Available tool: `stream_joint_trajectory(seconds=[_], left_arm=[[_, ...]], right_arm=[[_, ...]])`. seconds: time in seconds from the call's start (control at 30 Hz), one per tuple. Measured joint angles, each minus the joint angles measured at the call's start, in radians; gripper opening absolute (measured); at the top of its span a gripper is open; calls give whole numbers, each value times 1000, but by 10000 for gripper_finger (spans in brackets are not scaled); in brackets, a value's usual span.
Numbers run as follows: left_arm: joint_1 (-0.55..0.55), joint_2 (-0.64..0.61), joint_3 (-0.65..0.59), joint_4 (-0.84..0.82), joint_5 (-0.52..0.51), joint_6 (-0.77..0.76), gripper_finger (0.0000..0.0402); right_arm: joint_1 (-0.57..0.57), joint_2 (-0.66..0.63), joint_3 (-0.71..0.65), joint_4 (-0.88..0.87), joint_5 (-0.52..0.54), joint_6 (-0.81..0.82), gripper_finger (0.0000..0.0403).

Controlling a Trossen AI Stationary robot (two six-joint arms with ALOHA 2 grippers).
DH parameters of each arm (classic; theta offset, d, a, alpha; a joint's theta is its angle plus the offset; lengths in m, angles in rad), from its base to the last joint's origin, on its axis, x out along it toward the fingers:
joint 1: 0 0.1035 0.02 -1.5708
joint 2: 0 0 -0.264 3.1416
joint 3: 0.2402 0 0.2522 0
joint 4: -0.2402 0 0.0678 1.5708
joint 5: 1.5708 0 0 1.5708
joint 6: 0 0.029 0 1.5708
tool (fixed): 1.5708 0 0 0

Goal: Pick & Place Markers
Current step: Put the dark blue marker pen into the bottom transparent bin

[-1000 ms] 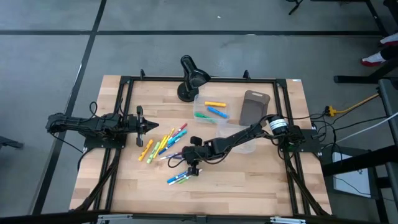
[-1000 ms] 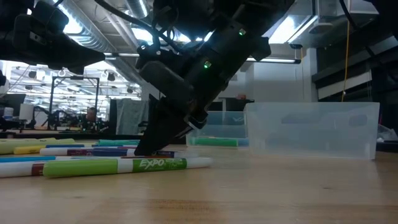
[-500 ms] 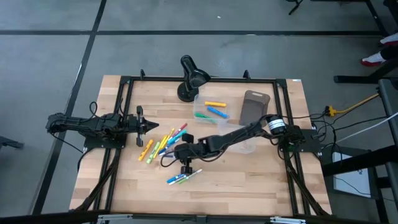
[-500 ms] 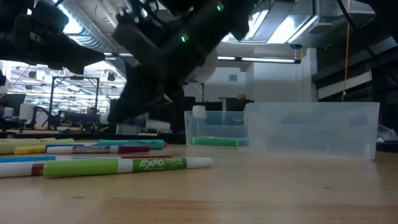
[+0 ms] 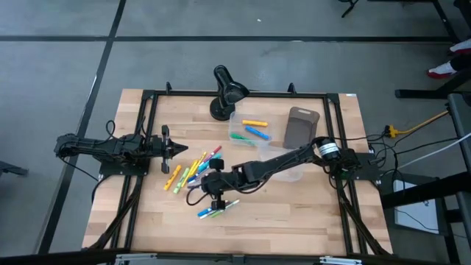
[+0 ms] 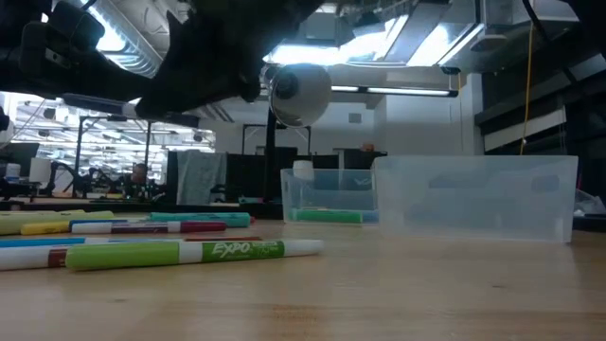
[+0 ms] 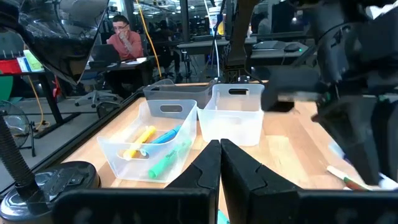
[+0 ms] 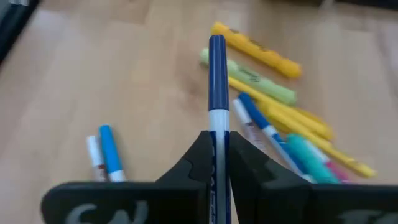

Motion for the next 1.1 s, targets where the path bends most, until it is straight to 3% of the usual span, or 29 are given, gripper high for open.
stream_joint_trajectory(seconds=[0.27, 0.63, 0.8, 1.1], left_arm=[[0, 0, 0, 0, 0, 0, 6], [0, 0, 0, 0, 0, 0, 6], [0, 0, 0, 0, 0, 0, 6], [0, 0, 0, 0, 0, 0, 6]], right_arm=[[-2, 0, 26, -116, 69, 17, 33], [-4, -11, 45, -207, 72, 50, 33], [-5, -13, 189, -413, 78, 48, 33], [-5, -16, 366, -770, 212, 105, 33]])
